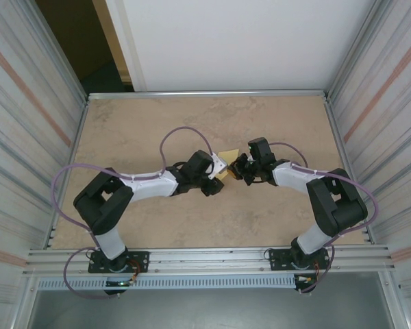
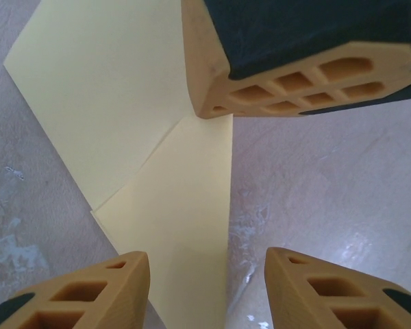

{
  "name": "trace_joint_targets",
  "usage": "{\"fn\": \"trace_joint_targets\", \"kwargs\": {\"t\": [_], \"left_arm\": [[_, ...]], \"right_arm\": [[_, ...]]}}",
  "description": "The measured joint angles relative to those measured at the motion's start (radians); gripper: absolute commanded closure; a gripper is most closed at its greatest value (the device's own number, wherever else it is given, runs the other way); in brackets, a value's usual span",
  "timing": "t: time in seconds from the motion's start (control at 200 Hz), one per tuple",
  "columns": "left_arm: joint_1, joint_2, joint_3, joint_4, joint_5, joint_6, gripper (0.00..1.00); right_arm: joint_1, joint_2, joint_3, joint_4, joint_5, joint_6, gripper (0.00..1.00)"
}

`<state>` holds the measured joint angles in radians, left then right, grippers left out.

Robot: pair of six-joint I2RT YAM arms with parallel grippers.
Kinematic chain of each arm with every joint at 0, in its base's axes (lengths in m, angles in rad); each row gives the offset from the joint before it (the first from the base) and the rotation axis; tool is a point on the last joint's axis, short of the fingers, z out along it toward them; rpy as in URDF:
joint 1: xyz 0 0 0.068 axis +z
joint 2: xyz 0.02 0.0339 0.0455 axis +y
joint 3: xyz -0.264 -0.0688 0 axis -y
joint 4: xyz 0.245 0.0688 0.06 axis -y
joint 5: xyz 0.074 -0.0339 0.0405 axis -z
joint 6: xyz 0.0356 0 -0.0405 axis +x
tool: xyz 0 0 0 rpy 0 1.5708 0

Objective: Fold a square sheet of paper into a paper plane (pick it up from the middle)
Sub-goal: Fold the wing for the fifth time at the center of the table.

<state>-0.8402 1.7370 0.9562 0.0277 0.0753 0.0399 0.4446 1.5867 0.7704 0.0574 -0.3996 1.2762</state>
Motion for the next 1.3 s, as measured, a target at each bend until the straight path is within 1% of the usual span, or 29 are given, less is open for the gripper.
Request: {"fn": "trace_joint_targets", "kwargs": {"t": [0.23, 0.536, 0.767, 0.802, 0.857, 0.882, 1.007, 1.072, 1.173, 1.303], "left_arm": [[-0.006, 0.033, -0.001, 0.070, -0.026, 0.089, 0.53], [-0.006, 0.069, -0.003, 0.139, -0.047, 0.137, 0.58], [-0.006, 0.080, -0.029, 0.159, -0.052, 0.148, 0.66], [-0.006, 0.080, -0.034, 0.161, -0.052, 0.147, 0.69], [-0.006, 0.080, -0.041, 0.161, -0.052, 0.148, 0.71], [-0.006, 0.080, -0.044, 0.161, -0.052, 0.147, 0.72], [-0.006, 0.080, -0.054, 0.163, -0.051, 0.146, 0.76], [-0.006, 0.080, -0.054, 0.164, -0.051, 0.147, 0.78], [-0.006, 0.080, -0.054, 0.169, -0.049, 0.147, 0.78], [-0.006, 0.080, -0.060, 0.183, -0.032, 0.141, 0.79]], "right_arm": [[-0.003, 0.000, 0.000, 0.001, -0.025, 0.014, 0.92], [-0.013, 0.000, 0.000, 0.001, -0.049, 0.030, 0.91], [-0.013, 0.000, 0.000, 0.001, -0.050, 0.033, 0.88], [-0.014, 0.002, 0.000, 0.001, -0.050, 0.034, 0.86], [-0.015, 0.004, 0.000, 0.000, -0.051, 0.033, 0.79], [-0.015, 0.005, 0.000, -0.001, -0.050, 0.036, 0.75], [-0.021, 0.009, 0.006, -0.022, -0.048, 0.037, 0.48], [-0.028, 0.009, 0.011, -0.041, -0.045, 0.027, 0.38], [-0.049, 0.006, 0.018, -0.072, -0.039, 0.005, 0.32], [-0.092, -0.024, 0.018, -0.124, -0.015, -0.029, 0.31]]}}
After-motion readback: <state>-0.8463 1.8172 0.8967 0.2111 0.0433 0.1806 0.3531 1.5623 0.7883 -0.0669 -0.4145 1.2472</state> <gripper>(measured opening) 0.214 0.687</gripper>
